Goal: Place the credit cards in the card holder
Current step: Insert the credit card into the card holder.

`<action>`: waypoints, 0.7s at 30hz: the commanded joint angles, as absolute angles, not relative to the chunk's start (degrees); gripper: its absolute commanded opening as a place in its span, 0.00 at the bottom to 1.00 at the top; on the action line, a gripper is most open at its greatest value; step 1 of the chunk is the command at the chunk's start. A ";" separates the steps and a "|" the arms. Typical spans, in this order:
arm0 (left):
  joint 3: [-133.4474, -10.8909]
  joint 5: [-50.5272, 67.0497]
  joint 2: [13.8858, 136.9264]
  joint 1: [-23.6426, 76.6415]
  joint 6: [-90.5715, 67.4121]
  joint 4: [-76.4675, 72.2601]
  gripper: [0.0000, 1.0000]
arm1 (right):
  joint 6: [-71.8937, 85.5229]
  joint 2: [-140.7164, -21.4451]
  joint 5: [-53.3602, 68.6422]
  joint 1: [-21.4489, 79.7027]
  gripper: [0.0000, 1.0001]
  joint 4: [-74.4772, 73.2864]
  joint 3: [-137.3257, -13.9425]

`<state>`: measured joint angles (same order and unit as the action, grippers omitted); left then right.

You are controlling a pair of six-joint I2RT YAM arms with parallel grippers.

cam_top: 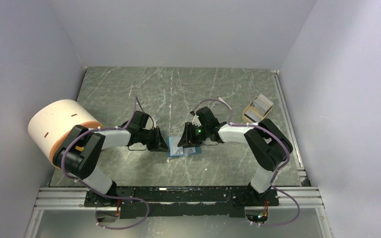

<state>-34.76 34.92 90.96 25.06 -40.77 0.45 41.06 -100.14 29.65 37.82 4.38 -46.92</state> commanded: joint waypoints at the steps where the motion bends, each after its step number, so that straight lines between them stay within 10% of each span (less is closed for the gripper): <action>1: -35.93 37.48 89.46 24.78 -40.71 0.89 0.09 | 41.31 -100.85 30.42 38.42 0.40 5.34 -47.91; 21: -33.44 48.52 91.20 24.82 -46.95 -15.28 0.35 | 37.61 -99.68 26.83 38.38 0.28 5.26 -44.81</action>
